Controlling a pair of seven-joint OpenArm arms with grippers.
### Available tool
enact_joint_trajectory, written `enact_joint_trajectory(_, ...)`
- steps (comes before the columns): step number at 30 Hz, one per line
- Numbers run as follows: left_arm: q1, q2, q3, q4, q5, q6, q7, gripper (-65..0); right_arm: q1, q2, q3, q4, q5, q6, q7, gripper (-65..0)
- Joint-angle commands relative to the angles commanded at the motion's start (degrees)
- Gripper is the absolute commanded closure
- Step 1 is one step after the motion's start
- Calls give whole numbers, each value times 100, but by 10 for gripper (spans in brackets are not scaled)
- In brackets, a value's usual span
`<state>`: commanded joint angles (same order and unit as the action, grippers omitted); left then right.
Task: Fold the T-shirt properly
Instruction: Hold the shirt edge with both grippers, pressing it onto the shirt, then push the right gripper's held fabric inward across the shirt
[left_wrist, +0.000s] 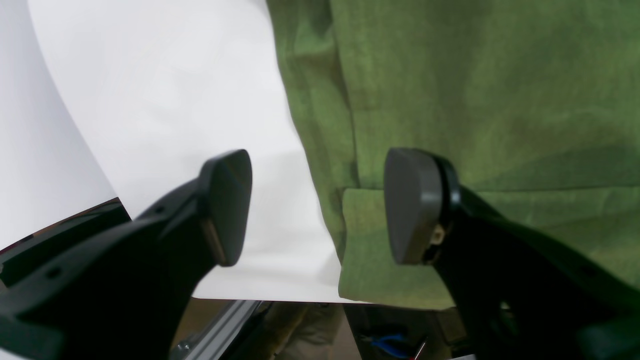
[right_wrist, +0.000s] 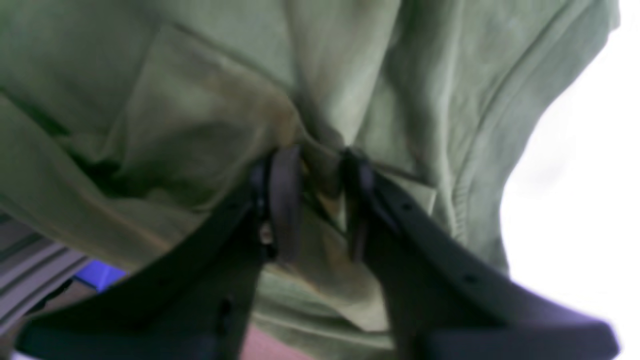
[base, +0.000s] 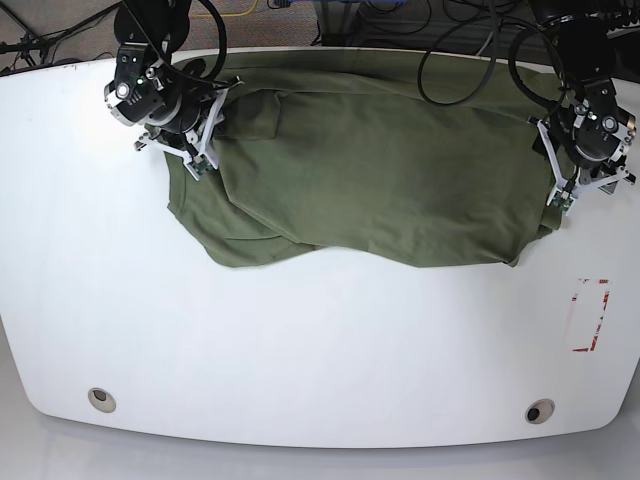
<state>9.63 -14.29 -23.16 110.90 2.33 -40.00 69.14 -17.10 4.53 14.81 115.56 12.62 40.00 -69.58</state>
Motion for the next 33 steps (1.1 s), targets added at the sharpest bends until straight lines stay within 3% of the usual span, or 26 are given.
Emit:
enact_joint_trajectory(5, 0, 0, 0, 0, 0, 0, 0, -376, -9, 0, 0, -9, -9, 0, 0, -2)
enact_joint_trajectory(15, -9, 0, 0, 0, 0, 0, 0, -376, -18, -18, 0, 53, 35, 0, 0, 0)
enact_joint_trajectory(22, -9, 0, 0, 0, 0, 0, 0, -376, -97, 0, 35, 88, 738, 0, -9, -49)
enact_joint_trajectory(27, -9, -9, 0, 0, 0, 0, 0, -376, -97, 0, 44, 88, 1081, 0, 26, 0)
enact_joint_trajectory(33, -9, -9, 0, 0, 0, 0, 0, -376, 9, -105, 44, 88, 1090, 0, 35, 0)
